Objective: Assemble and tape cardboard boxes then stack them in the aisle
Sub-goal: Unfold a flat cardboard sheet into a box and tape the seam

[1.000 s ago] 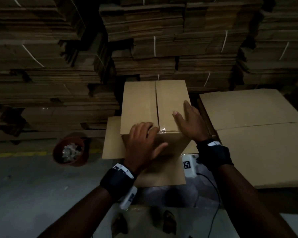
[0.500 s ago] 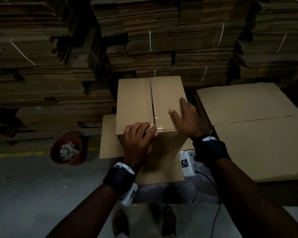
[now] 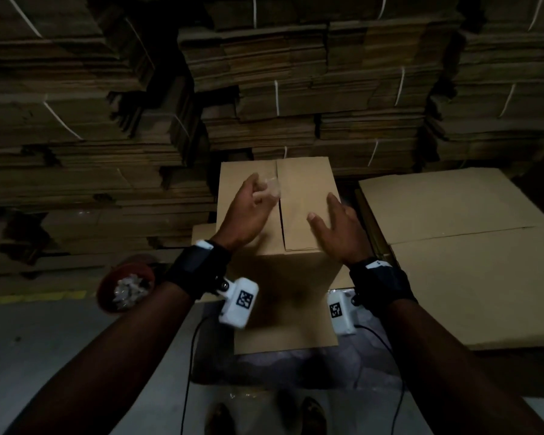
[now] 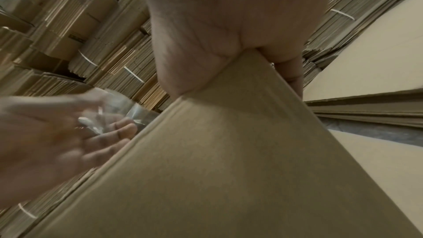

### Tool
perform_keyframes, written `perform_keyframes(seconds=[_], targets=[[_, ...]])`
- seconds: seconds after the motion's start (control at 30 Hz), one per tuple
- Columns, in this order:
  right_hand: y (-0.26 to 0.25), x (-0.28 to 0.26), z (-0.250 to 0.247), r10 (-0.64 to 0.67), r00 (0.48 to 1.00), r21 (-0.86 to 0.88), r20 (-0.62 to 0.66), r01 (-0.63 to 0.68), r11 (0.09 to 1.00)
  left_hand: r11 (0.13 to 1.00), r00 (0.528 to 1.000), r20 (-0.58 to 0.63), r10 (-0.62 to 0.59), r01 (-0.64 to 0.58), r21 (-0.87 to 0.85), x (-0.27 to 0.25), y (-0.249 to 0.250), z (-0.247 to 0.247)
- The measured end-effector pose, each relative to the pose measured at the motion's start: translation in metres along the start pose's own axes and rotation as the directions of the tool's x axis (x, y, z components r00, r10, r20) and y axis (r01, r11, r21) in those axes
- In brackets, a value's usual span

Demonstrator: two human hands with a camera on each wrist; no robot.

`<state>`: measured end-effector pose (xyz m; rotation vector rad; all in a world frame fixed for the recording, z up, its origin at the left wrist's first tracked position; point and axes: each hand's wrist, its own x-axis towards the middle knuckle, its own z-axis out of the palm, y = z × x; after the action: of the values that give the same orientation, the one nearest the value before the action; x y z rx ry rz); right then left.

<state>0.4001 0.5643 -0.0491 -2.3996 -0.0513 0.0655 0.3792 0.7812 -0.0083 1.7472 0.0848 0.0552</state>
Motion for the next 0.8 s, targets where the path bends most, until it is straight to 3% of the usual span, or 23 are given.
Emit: perform_keyframes(seconds=[0.07,0.17,0.3,0.37,0.43,0.5,0.57,0.6,0.67,0.8], targets=[[-0.001,-0.001,0.0,0.008,1.0,0.002,-0.002,-0.008,1.0,0.959,0.998,0.0,0.063,-0.06,0.278,0.018,-0.002,-0.003],[-0.002,-0.002,-0.002,0.005,1.0,0.0,-0.004,-0.005,1.0,0.857,0.996,0.019,0.088,-0.086,0.509,0.042,-0.006,-0.011],[-0.004,-0.003,-0.002,-0.001,1.0,-0.011,-0.008,0.001,1.0,0.507,0.966,0.166,0.199,-0.246,0.826,0.057,-0.01,-0.02],[-0.004,-0.003,-0.001,0.0,1.0,-0.009,-0.012,0.0,1.0,0.47,0.961,0.176,0.212,-0.259,0.844,0.059,-0.006,-0.021],[-0.002,-0.002,-0.001,-0.001,1.0,-0.013,-0.02,0.001,1.0,0.535,0.964,0.168,0.204,-0.254,0.806,0.061,-0.002,-0.021],[-0.001,-0.001,0.001,-0.007,1.0,-0.02,-0.024,0.007,1.0,0.699,0.984,0.081,0.161,-0.171,0.695,0.064,0.001,-0.018],[0.0,0.0,0.001,-0.018,0.999,-0.015,-0.028,0.018,1.0,0.927,1.0,-0.006,0.013,-0.009,0.375,0.063,0.008,-0.01],[0.0,0.0,0.001,-0.019,0.999,-0.012,-0.03,0.019,1.0,0.977,0.999,0.008,-0.036,0.034,0.211,0.062,0.012,-0.007],[0.001,0.0,0.002,-0.014,0.999,-0.01,-0.032,0.013,1.0,0.994,0.997,0.069,-0.027,0.019,0.109,0.064,0.019,-0.004],[0.002,0.001,0.003,-0.011,0.999,0.0,-0.035,0.011,1.0,0.969,0.979,0.204,0.006,-0.056,0.239,0.078,0.023,-0.011]])
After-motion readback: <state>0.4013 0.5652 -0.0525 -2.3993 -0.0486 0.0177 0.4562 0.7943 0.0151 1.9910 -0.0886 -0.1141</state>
